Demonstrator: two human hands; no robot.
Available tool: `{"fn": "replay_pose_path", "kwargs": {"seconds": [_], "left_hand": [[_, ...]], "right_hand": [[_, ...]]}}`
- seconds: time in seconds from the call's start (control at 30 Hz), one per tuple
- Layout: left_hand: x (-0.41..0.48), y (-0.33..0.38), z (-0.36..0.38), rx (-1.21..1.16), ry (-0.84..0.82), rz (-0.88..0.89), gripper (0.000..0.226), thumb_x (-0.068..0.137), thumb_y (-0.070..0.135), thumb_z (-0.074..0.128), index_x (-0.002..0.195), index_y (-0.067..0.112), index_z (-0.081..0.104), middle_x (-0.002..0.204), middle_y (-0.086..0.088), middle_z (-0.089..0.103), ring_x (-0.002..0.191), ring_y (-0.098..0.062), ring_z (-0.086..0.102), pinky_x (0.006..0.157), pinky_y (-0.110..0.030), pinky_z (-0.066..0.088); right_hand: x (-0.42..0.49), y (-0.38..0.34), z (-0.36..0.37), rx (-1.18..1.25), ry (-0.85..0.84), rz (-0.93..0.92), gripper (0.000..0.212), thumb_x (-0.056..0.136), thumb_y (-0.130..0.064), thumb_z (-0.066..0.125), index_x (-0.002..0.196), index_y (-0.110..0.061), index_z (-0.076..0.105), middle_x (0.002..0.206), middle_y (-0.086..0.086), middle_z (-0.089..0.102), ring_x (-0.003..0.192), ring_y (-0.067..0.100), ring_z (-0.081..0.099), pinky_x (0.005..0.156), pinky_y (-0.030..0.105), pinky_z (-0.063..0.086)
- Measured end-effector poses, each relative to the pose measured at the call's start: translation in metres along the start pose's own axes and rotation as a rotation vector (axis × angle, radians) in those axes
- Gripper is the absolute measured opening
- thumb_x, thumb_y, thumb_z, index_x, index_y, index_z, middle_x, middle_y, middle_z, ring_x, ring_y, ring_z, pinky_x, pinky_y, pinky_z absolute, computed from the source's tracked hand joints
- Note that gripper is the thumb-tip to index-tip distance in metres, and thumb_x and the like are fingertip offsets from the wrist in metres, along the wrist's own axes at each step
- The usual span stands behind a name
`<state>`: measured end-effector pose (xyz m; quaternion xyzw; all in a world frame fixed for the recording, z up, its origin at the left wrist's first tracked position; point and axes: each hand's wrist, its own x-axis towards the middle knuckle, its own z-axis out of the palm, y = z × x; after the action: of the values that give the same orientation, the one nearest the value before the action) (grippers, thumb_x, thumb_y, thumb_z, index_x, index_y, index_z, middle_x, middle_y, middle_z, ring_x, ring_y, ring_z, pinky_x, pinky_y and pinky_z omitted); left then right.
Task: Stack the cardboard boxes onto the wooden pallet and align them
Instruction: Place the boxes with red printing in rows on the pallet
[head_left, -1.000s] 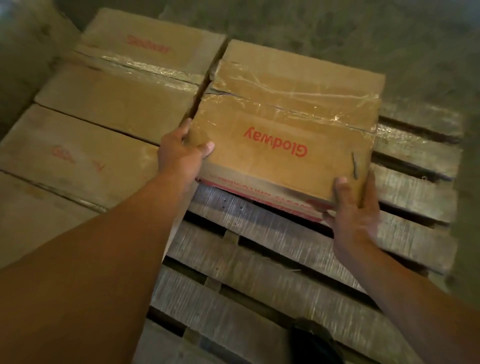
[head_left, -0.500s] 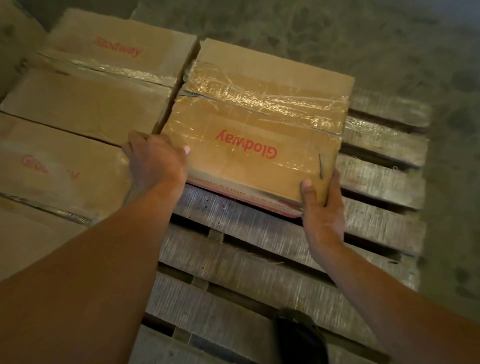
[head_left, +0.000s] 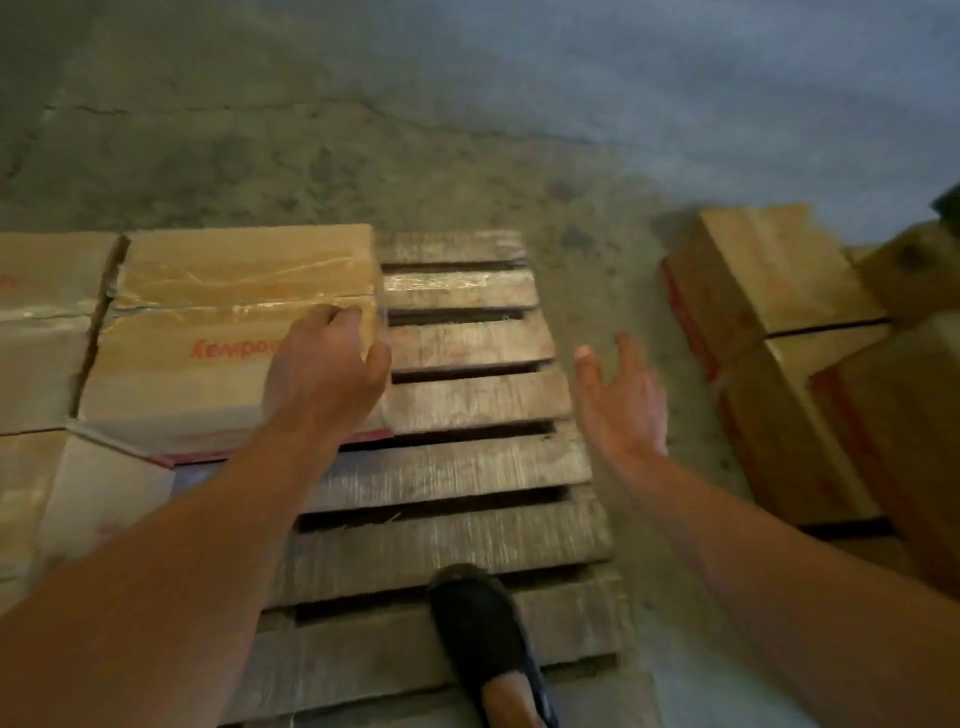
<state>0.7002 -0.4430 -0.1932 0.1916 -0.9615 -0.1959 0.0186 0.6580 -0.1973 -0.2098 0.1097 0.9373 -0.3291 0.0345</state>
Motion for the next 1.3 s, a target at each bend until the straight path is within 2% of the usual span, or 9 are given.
{"fn": "replay_pose_path", "kwargs": {"seconds": [0.2,0.4,0.63,0.8,0.93,1.0,1.1,1.23,1.3], "left_hand": [[-0.057,0.146,0.032,-0.046,-0.128,0.280,0.052,0.099,0.044,0.054,0.139,0.011,0.055,0.136,-0.013,0.057,0.125,-0.034,0.053,0.100,-0.045,0.040],[-0.072,0.291,0.107,-0.115,-0.249,0.492,0.047,0.097,0.046,0.057,0.125,0.009,0.063,0.121,-0.013,0.063,0.111,-0.034,0.058,0.090,-0.041,0.047],[-0.063,0.449,0.216,-0.212,-0.377,0.563,0.058,0.095,0.049,0.059,0.141,0.015,0.053,0.140,-0.012,0.054,0.125,-0.033,0.052,0.099,-0.042,0.043],[-0.024,0.536,0.277,-0.290,-0.419,0.654,0.080,0.091,0.046,0.068,0.152,0.006,0.034,0.156,-0.014,0.035,0.142,-0.029,0.037,0.114,-0.038,0.032],[0.018,0.582,0.316,-0.282,-0.518,0.646,0.107,0.081,0.058,0.074,0.156,0.003,0.022,0.164,-0.016,0.020,0.152,-0.029,0.019,0.123,-0.042,0.021],[0.034,0.600,0.330,-0.310,-0.573,0.621,0.112,0.074,0.064,0.075,0.154,0.004,0.025,0.162,-0.017,0.024,0.149,-0.032,0.024,0.121,-0.047,0.026],[0.054,0.616,0.345,-0.352,-0.564,0.522,0.111,0.075,0.059,0.078,0.156,0.007,0.022,0.160,-0.016,0.021,0.147,-0.033,0.027,0.120,-0.045,0.029],[0.078,0.627,0.356,-0.420,-0.602,0.369,0.102,0.066,0.058,0.085,0.148,0.019,0.039,0.149,-0.010,0.034,0.134,-0.031,0.041,0.113,-0.041,0.040],[0.079,0.625,0.354,-0.566,-0.714,0.246,0.093,0.067,0.046,0.089,0.142,0.023,0.039,0.138,-0.004,0.045,0.122,-0.024,0.050,0.099,-0.042,0.048]], "right_hand": [[-0.031,0.114,-0.130,0.009,0.167,0.210,0.063,0.102,-0.049,0.046,0.155,-0.016,0.033,0.156,0.012,0.041,0.140,0.033,0.040,0.109,0.042,0.035],[-0.012,0.222,-0.222,0.085,0.388,0.488,0.065,0.102,-0.051,0.046,0.154,-0.014,0.033,0.154,0.013,0.043,0.140,0.033,0.040,0.111,0.042,0.033],[0.039,0.347,-0.262,0.269,0.531,0.848,0.065,0.101,-0.053,0.044,0.148,-0.009,0.037,0.144,0.016,0.050,0.131,0.036,0.047,0.109,0.048,0.039],[0.086,0.386,-0.262,0.456,0.671,1.082,0.069,0.097,-0.058,0.049,0.143,-0.007,0.039,0.141,0.019,0.052,0.129,0.038,0.049,0.109,0.049,0.040],[0.113,0.389,-0.259,0.675,0.779,1.186,0.074,0.093,-0.057,0.058,0.146,-0.010,0.036,0.144,0.017,0.051,0.131,0.036,0.049,0.105,0.041,0.041],[0.120,0.395,-0.258,0.799,0.808,1.210,0.066,0.093,-0.056,0.060,0.138,-0.013,0.038,0.135,0.015,0.055,0.122,0.035,0.053,0.095,0.037,0.042],[0.133,0.402,-0.255,0.930,0.794,1.180,0.071,0.086,-0.065,0.063,0.136,-0.019,0.042,0.127,0.005,0.058,0.115,0.030,0.056,0.102,0.048,0.046],[0.144,0.409,-0.253,1.202,0.798,1.144,0.109,0.045,-0.086,0.070,0.140,-0.036,0.049,0.125,-0.005,0.062,0.115,0.035,0.059,0.094,0.061,0.052],[0.141,0.413,-0.252,1.314,0.770,1.128,0.103,0.048,-0.081,0.078,0.138,-0.038,0.051,0.125,-0.003,0.061,0.113,0.037,0.059,0.086,0.066,0.054]]}}
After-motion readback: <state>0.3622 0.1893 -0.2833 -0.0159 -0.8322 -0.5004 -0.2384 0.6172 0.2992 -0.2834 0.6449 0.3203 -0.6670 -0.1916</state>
